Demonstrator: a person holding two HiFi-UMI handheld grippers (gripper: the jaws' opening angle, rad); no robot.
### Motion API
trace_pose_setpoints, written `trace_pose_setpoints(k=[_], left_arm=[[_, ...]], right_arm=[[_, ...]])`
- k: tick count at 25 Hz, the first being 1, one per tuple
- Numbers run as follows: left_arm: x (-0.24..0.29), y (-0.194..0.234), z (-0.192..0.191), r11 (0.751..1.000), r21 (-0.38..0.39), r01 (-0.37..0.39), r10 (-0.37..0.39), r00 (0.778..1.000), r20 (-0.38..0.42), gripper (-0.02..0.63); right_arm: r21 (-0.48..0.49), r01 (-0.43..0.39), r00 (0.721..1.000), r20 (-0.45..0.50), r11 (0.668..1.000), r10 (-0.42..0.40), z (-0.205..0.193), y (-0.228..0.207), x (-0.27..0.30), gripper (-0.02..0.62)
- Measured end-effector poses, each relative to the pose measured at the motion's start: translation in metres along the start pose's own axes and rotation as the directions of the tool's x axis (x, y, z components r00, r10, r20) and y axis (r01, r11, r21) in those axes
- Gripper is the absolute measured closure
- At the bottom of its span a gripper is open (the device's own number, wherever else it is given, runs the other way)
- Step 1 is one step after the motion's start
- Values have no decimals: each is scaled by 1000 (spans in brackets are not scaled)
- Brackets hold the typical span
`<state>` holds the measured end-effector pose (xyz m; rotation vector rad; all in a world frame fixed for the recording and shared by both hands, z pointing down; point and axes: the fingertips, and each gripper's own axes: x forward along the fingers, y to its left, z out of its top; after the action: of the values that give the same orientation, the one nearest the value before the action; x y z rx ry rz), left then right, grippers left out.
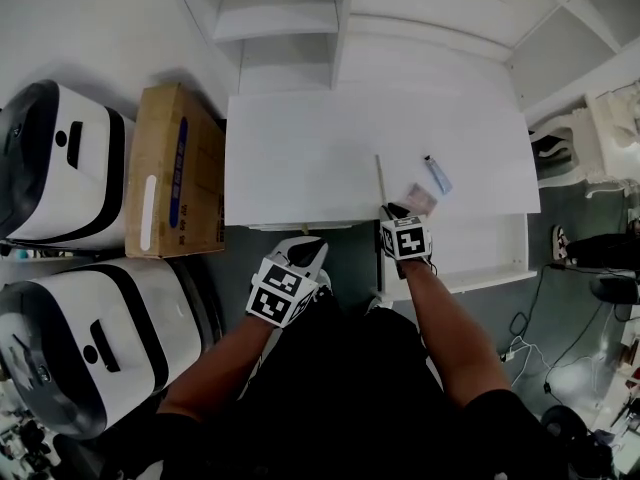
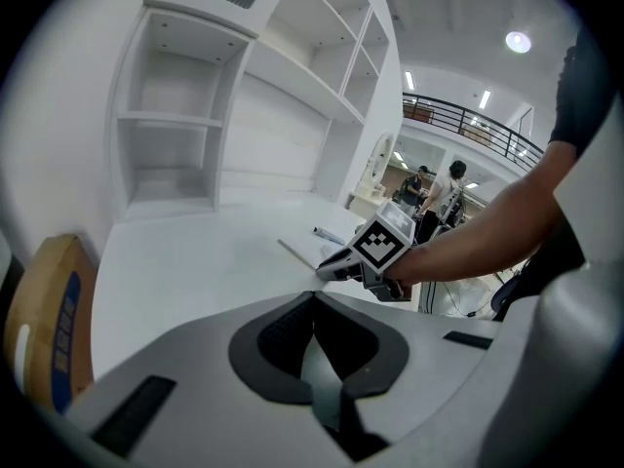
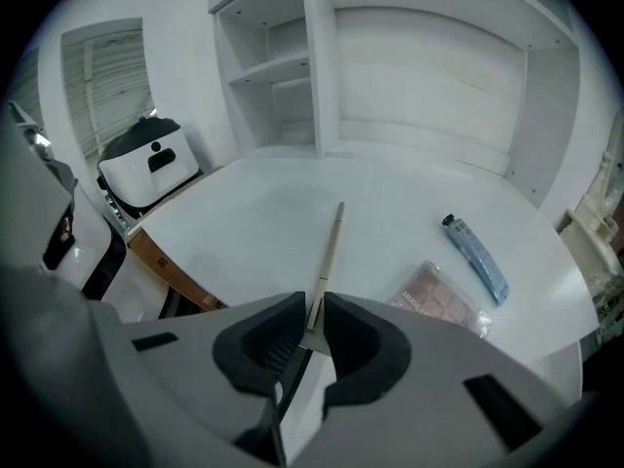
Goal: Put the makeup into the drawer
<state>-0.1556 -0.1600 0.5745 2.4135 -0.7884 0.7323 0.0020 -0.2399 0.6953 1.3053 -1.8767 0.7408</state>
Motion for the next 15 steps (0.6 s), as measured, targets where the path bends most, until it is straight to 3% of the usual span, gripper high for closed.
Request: trace_pose_setpoints(k=[6, 12, 15], left_arm=[[-1, -1, 3, 999, -11, -30, 31, 999, 26, 595], [-7, -5, 10, 994, -62, -87, 91, 993, 78, 595], [-6, -13, 11, 991, -70, -113, 119, 989, 84, 595]], right_arm=[[-41, 1, 999, -42, 999, -3, 3, 2, -1, 548], [42, -54, 997, -53, 998, 56, 3, 1, -2, 550], [38, -90, 995, -37, 995, 91, 8, 2, -9, 551]])
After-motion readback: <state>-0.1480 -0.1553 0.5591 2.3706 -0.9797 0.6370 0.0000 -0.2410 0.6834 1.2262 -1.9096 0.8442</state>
